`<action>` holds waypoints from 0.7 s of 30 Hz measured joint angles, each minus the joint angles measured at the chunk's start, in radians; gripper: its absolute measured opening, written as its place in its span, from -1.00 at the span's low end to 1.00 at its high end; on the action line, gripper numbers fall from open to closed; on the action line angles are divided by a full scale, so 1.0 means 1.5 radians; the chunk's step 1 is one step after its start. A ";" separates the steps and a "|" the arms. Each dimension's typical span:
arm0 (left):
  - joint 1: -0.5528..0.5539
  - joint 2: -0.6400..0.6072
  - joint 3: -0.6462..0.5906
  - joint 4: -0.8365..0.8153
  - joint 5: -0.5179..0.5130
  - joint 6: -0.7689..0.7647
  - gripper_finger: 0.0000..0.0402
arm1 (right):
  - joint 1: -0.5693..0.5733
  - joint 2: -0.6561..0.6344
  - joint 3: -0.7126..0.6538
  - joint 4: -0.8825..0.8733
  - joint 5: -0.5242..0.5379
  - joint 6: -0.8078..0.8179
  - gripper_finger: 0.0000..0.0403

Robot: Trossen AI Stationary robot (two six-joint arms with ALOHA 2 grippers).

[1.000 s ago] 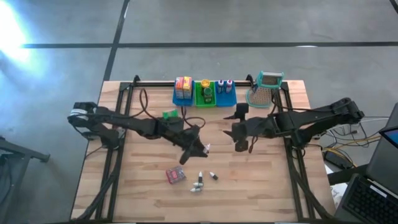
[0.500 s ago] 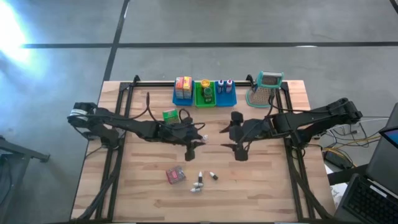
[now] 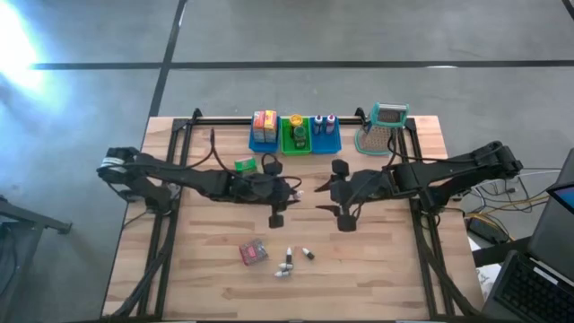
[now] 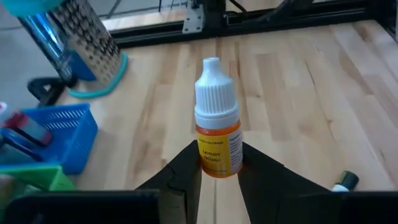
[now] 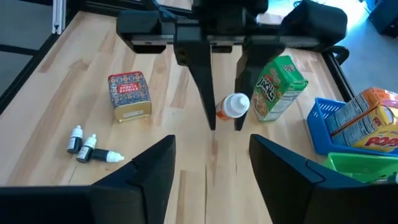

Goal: Pick & Place Kitchen Items
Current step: Put the small orange food coloring bottle into the right blue bin

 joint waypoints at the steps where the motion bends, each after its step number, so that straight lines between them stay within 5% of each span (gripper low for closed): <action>1: 0.000 0.004 0.010 -0.007 -0.004 0.009 -0.51 | 0.000 0.000 0.000 0.000 -0.006 0.000 -0.03; 21: 0.000 0.124 0.196 -0.127 -0.039 0.117 -0.51 | 0.000 0.000 -0.002 0.005 -0.011 -0.023 0.10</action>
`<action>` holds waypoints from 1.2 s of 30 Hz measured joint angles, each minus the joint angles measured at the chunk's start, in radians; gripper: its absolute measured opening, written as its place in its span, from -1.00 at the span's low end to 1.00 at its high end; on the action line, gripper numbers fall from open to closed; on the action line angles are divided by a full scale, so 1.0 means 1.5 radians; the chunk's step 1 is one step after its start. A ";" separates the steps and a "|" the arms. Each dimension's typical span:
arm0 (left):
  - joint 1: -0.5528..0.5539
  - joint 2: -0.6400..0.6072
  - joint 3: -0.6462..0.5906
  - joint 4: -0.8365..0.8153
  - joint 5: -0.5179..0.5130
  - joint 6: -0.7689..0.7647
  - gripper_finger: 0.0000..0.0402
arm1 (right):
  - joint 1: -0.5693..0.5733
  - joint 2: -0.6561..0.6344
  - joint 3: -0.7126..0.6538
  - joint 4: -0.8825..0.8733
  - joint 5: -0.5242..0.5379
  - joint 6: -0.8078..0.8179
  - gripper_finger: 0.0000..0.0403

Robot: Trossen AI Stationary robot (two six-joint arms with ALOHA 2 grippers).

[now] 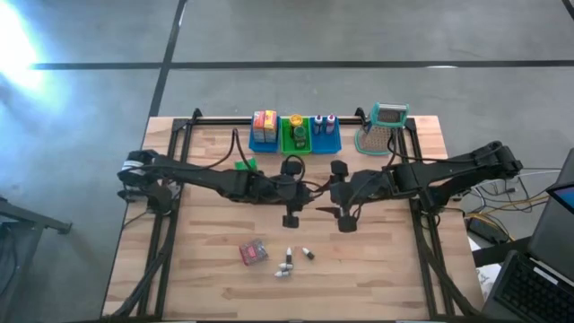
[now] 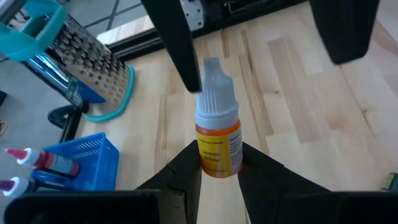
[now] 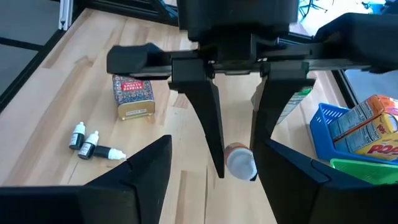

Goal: Pick & Place Kitchen Items
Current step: Put the small orange food coloring bottle into the right blue bin

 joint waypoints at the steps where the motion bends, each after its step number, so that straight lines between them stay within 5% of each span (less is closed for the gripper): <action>1: 0.000 -0.001 0.002 0.000 0.000 0.000 -0.51 | 0.000 0.000 0.000 0.000 0.001 -0.002 0.10; 36: -0.017 -0.008 0.039 -0.021 0.016 0.008 -0.51 | -0.001 0.000 0.000 -0.019 0.005 -0.069 -0.59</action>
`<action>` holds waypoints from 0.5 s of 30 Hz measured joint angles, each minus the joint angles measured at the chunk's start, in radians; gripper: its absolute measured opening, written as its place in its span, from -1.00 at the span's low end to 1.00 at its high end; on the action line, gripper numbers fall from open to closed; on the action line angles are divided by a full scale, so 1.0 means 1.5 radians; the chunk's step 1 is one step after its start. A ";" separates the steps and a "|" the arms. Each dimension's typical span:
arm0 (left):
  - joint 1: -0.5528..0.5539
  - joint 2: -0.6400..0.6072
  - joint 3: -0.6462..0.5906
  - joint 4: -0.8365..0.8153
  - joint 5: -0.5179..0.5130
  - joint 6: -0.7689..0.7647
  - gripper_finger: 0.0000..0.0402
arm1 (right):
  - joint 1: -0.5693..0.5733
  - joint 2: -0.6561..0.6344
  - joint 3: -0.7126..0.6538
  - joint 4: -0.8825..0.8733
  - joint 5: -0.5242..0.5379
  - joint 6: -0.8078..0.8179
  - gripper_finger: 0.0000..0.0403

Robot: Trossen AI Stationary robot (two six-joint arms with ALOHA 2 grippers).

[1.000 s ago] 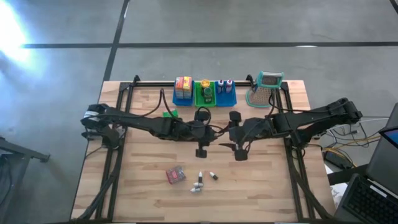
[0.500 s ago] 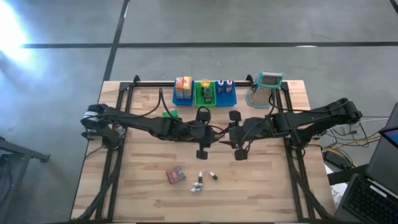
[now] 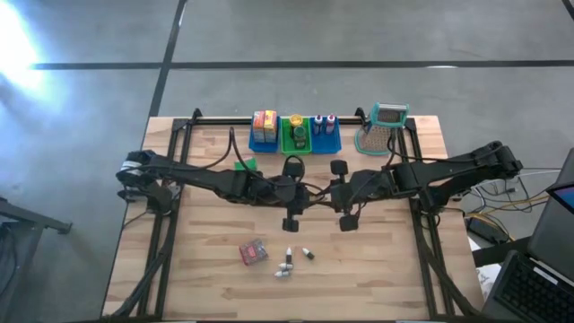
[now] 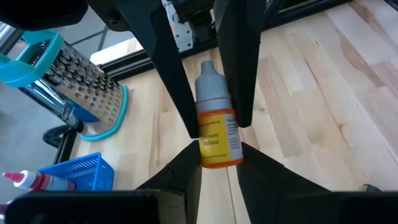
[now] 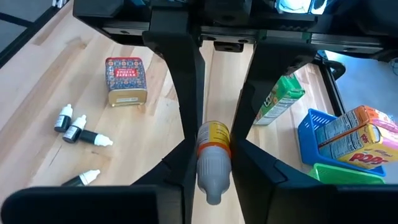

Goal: Pick & Place Kitchen Items
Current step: Put the small orange food coloring bottle into the right blue bin

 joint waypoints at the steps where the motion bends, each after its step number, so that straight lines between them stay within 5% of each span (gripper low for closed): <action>1: 0.000 0.000 0.000 0.000 0.000 0.000 -0.51 | 0.000 0.000 0.000 -0.001 0.000 -0.002 -0.60; 15: 0.000 0.000 0.000 -0.001 -0.002 -0.004 -0.51 | 0.001 0.000 0.000 -0.005 0.016 -0.031 -0.68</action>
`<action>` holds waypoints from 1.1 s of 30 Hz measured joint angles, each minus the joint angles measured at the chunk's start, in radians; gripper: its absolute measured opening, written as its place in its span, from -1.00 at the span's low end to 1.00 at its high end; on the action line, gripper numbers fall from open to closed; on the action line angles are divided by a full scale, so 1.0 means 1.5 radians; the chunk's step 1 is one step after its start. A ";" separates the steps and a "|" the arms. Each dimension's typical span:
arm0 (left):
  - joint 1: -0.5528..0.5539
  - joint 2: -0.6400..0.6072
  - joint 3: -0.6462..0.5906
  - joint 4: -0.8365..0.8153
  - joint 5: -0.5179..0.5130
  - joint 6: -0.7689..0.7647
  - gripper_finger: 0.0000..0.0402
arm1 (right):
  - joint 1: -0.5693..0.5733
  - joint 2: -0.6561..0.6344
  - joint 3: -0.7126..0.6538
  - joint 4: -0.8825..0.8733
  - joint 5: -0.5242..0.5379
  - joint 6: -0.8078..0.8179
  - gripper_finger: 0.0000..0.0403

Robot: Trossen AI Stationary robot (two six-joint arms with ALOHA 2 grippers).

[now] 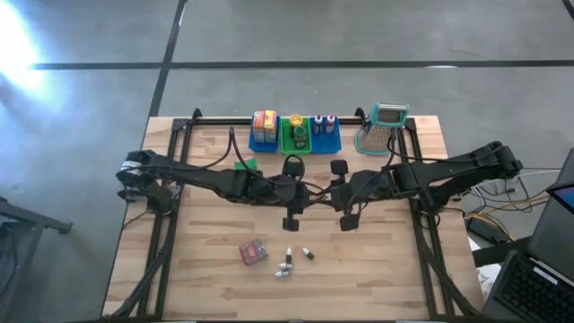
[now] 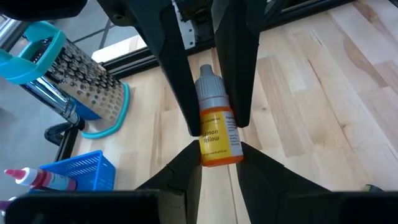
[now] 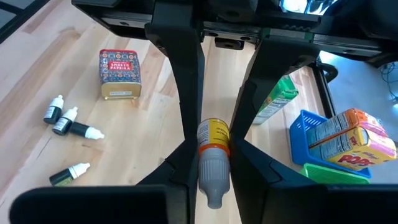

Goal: Pick & Place Kitchen Items
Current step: Put the small orange food coloring bottle into the right blue bin

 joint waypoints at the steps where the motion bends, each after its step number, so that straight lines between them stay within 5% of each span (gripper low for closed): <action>1: 0.000 0.000 0.000 0.000 0.000 0.000 -0.51 | 0.000 0.000 0.000 0.000 0.001 -0.001 -0.69; 15: 0.002 -0.002 -0.002 -0.100 0.003 -0.104 -0.48 | -0.012 -0.002 0.031 -0.060 0.000 -0.033 -0.68; 24: 0.006 -0.002 -0.057 -0.129 -0.107 -0.197 -0.01 | -0.105 -0.003 0.054 -0.148 -0.001 -0.015 -0.68; 28: 0.005 -0.006 -0.133 -0.056 -0.184 -0.259 0.14 | -0.189 -0.003 0.054 -0.202 -0.009 0.035 -0.68; 33: 0.004 -0.020 -0.228 0.142 -0.197 -0.258 0.17 | -0.310 0.024 0.074 -0.258 -0.074 0.113 -0.68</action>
